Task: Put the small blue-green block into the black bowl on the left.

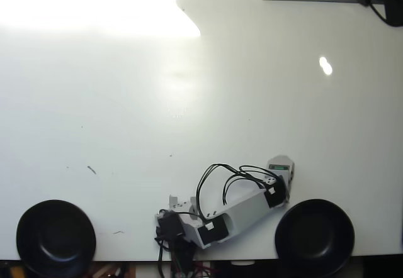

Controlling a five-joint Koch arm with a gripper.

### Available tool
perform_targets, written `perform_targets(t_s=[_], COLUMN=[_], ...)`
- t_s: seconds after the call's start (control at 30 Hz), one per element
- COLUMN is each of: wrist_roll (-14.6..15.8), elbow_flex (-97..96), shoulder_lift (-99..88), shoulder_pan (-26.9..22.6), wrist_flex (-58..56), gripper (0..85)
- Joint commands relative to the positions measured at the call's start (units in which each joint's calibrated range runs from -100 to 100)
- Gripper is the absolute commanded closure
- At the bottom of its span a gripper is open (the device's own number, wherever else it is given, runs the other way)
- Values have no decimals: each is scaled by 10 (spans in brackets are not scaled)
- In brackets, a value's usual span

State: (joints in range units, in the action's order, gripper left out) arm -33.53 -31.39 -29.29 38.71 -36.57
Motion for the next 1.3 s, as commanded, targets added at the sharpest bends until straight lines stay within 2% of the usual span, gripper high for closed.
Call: perform_targets(t_s=[0.0,0.17,0.4,0.6,0.83,1.27], wrist_roll=[1,2,31,63,87,100], elbow_flex=[14,14,21,48,113,235], shoulder_lift=[-1,11,-31,-107,-134,-183], shoulder_pan=[-2,-6,-33,-79,-129,-245], wrist_flex=[7,17,-13,-75,-94,-114], gripper=[636,820,820,820,820,820])
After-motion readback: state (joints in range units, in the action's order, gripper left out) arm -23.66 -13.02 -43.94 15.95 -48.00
